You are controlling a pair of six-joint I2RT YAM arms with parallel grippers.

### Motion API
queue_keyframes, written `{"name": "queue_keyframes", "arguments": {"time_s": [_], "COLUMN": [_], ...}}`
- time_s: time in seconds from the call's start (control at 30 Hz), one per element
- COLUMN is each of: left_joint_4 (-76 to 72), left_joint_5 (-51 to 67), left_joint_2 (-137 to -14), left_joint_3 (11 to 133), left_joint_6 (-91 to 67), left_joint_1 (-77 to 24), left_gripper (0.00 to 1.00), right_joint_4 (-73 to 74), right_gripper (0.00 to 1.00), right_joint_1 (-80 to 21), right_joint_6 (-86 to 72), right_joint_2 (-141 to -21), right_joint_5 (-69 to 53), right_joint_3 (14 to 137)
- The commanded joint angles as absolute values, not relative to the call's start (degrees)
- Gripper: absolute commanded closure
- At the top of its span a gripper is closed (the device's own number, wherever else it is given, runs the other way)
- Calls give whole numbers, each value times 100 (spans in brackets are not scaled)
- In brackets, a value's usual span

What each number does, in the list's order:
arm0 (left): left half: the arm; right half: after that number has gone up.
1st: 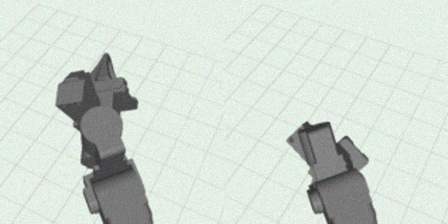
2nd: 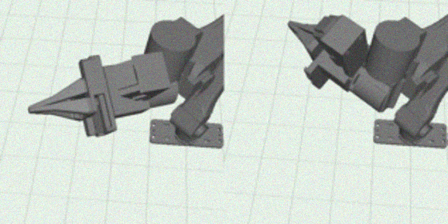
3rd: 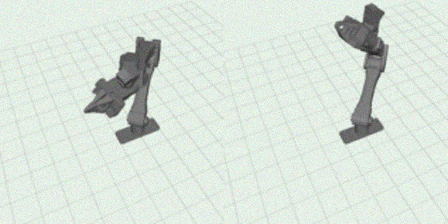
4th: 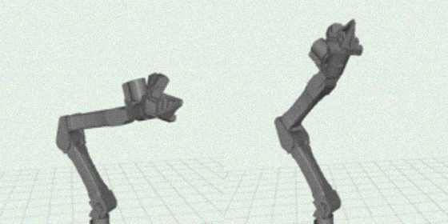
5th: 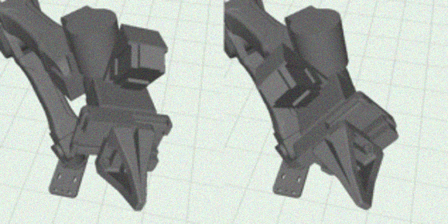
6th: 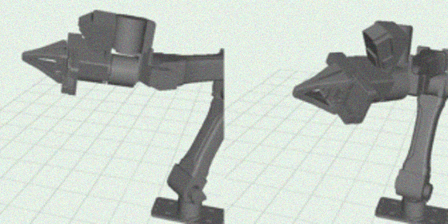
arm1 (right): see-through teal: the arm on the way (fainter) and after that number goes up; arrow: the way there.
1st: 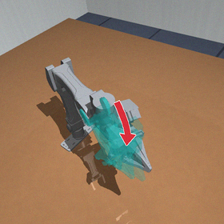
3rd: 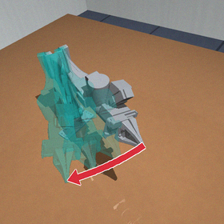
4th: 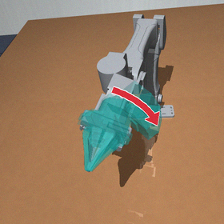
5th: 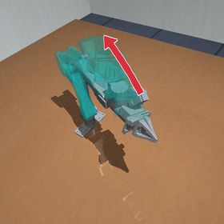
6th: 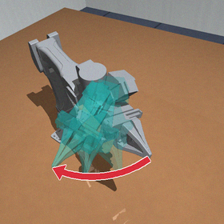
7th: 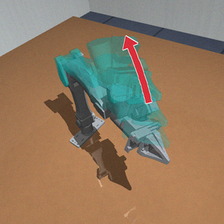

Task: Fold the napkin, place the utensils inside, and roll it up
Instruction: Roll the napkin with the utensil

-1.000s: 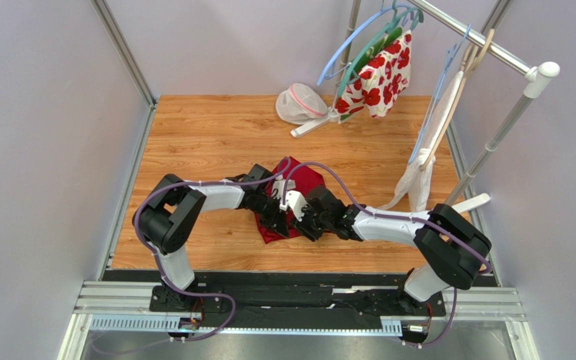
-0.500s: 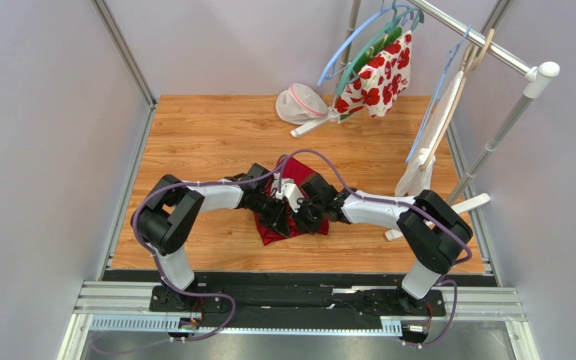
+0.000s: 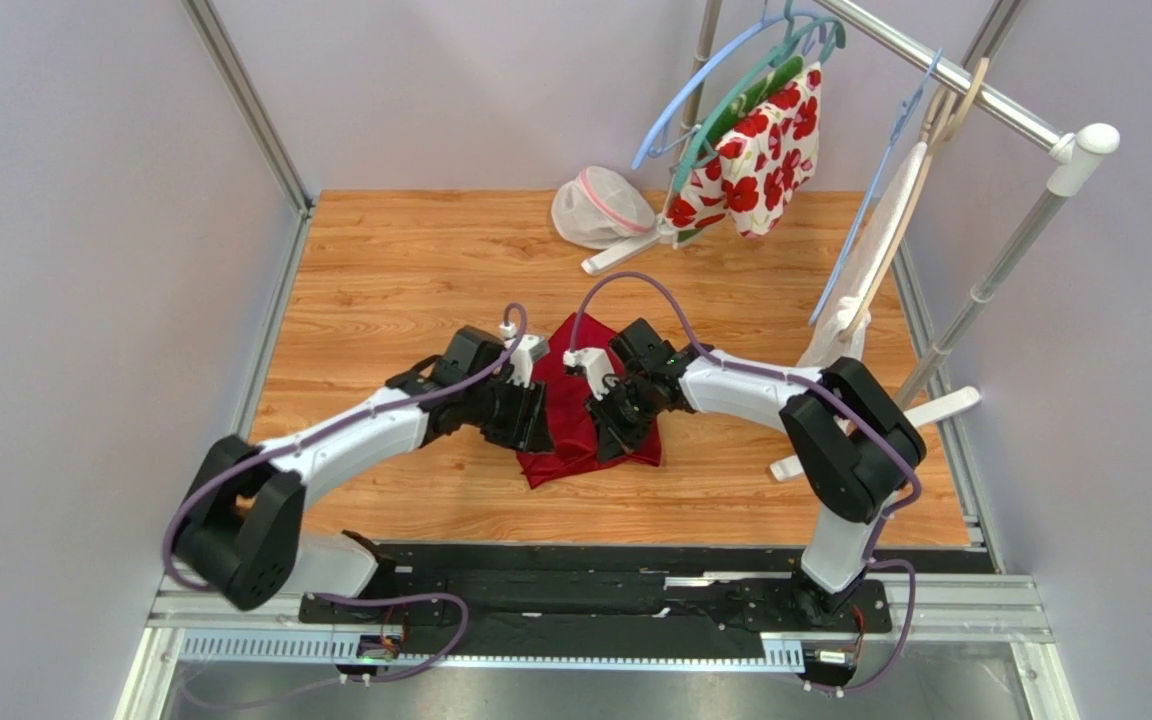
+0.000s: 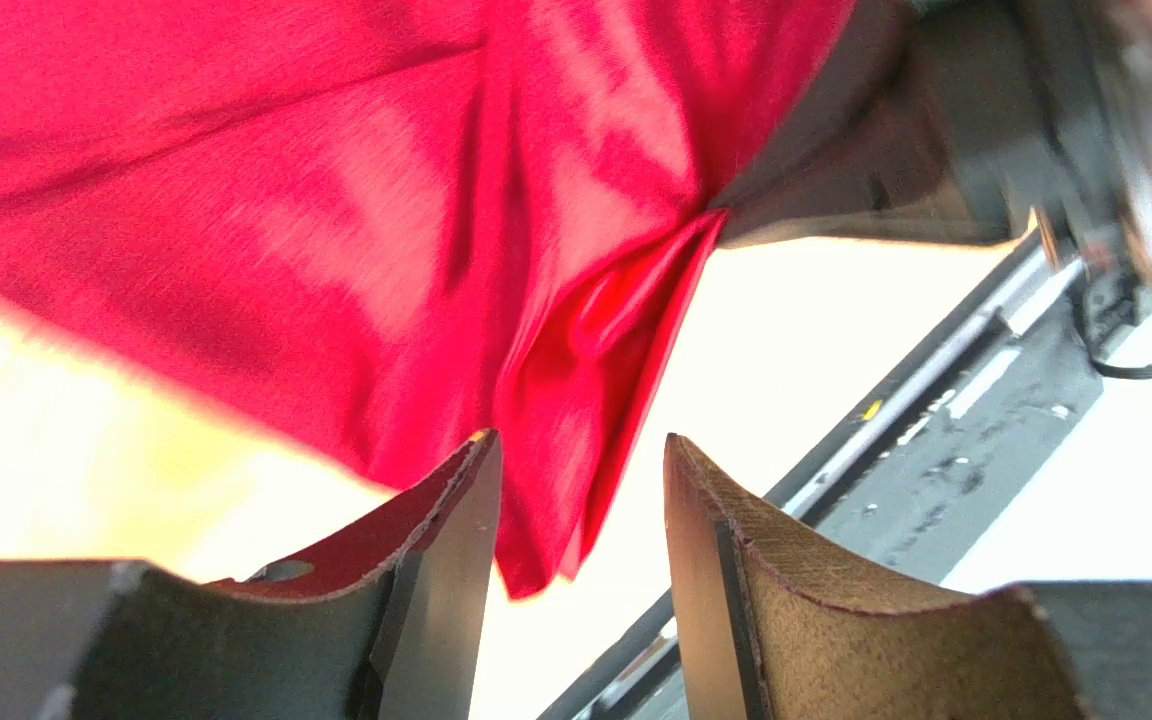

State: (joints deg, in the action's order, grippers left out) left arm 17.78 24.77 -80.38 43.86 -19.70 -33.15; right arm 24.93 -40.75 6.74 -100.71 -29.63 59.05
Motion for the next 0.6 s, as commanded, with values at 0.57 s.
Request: {"name": "queue_keyframes", "arguments": {"time_s": [0.57], "left_joint_4": [-852], "left_joint_5": [194], "left_joint_2": [-4974], "left_joint_3": [2022], "left_joint_6": [-1468], "left_joint_1": [-4500], "left_gripper": [41], "right_joint_4": [3568], "right_gripper": [100], "right_joint_1": [-3182], "right_joint_6": [-378], "right_joint_2": [-11592], "right_joint_5": [-4271], "right_joint_3": [7101]}}
